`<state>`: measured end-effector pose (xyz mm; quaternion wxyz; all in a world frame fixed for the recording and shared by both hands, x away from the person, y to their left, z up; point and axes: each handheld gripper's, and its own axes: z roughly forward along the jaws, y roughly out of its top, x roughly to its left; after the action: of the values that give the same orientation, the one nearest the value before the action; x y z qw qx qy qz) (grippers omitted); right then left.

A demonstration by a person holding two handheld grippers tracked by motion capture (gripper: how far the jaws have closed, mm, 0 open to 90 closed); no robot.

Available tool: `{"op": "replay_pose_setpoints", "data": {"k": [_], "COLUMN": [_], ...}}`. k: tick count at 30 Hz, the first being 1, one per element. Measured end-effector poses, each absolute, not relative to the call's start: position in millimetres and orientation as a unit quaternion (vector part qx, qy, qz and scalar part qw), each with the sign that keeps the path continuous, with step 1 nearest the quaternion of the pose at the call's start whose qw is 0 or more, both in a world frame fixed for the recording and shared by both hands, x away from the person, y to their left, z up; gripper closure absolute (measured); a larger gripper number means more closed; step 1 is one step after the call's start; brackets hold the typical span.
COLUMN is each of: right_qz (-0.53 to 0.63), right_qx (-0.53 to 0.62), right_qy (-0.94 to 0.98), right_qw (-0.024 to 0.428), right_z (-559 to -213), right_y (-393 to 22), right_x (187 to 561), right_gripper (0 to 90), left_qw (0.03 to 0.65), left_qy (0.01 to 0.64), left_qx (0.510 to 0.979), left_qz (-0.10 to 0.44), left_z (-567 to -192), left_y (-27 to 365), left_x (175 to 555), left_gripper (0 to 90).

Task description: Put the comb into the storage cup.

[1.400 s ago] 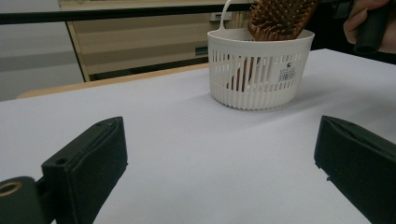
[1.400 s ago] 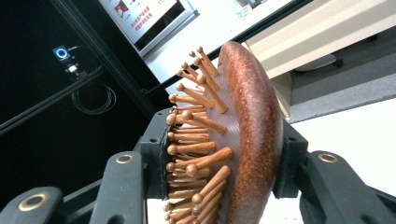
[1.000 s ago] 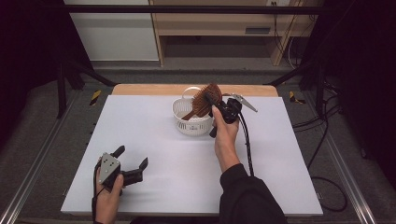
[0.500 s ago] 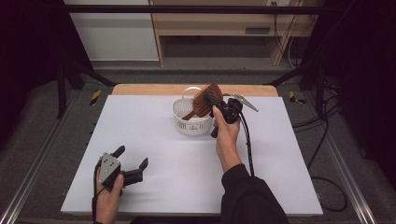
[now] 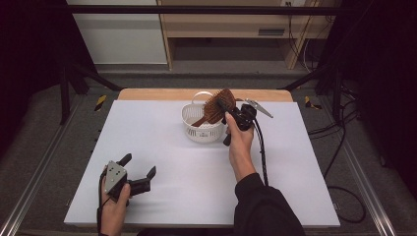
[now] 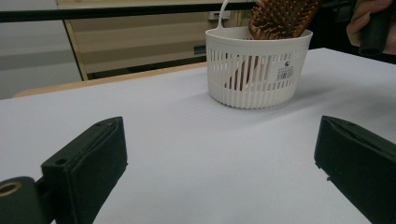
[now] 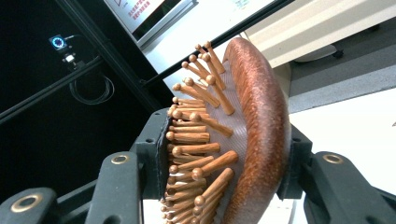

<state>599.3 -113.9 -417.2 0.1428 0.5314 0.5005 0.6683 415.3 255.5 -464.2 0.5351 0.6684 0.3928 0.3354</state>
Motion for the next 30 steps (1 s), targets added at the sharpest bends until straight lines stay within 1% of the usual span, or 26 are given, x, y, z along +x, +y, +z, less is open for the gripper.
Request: {"op": "replay_pose_setpoints", "data": {"k": [30], "right_qz": [0.666], "right_qx": [0.54], "right_qy": [0.497], "right_qw": [0.131], "right_z": [-424.9], "right_y": [-123.5], "right_x": [599.8], "right_gripper": [46.6], "left_qw": [0.536], "left_qy": [0.391], "left_qx": [0.669], "left_qz": [0.335], "left_z": [-464.4], "left_y": [254.6], "left_x": [415.4], "left_gripper": [2.4]}}
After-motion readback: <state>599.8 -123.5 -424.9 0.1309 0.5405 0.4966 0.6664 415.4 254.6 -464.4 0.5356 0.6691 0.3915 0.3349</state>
